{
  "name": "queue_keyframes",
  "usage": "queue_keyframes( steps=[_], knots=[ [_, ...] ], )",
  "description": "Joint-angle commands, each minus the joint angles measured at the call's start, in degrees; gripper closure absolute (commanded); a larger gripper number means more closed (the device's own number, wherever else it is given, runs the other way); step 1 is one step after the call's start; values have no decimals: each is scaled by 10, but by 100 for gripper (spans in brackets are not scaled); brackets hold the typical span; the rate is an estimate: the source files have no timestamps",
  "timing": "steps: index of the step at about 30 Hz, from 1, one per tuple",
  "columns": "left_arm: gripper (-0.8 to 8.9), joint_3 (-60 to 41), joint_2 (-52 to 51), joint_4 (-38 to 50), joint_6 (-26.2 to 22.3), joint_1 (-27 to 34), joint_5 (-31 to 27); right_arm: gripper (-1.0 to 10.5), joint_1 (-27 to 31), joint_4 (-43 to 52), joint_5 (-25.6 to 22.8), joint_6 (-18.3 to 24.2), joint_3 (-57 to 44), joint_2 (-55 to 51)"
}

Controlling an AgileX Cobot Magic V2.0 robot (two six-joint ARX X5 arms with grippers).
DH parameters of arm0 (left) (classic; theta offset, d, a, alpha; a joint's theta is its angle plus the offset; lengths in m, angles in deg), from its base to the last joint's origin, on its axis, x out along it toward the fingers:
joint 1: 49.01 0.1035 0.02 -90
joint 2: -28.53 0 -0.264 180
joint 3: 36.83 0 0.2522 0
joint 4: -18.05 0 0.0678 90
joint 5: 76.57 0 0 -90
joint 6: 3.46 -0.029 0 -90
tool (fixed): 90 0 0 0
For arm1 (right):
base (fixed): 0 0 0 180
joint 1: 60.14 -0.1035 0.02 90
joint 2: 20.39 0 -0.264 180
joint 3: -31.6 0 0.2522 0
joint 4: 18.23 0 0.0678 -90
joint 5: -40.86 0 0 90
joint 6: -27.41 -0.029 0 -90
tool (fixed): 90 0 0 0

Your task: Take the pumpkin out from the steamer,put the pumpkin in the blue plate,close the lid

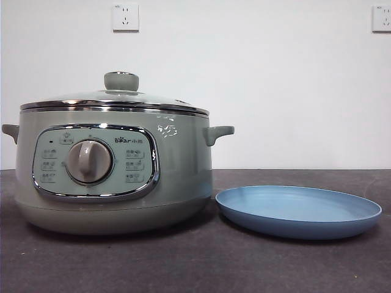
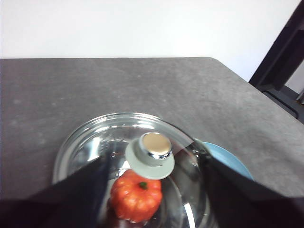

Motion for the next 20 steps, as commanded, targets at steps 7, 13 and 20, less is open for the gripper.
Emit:
queue_keyframes(
  steps=[7,13,20],
  knots=[
    [404,75,101,-17,-9,-90,-67,626,2,-21,-1,3,1,1],
    [404,134,192,-31,-49,-171,-146,626,2,-30,-1,2,1,1],
    [404,154,282,-18,-78,-230,-230,626,2,-40,-1,-2,1,1]
  ],
)
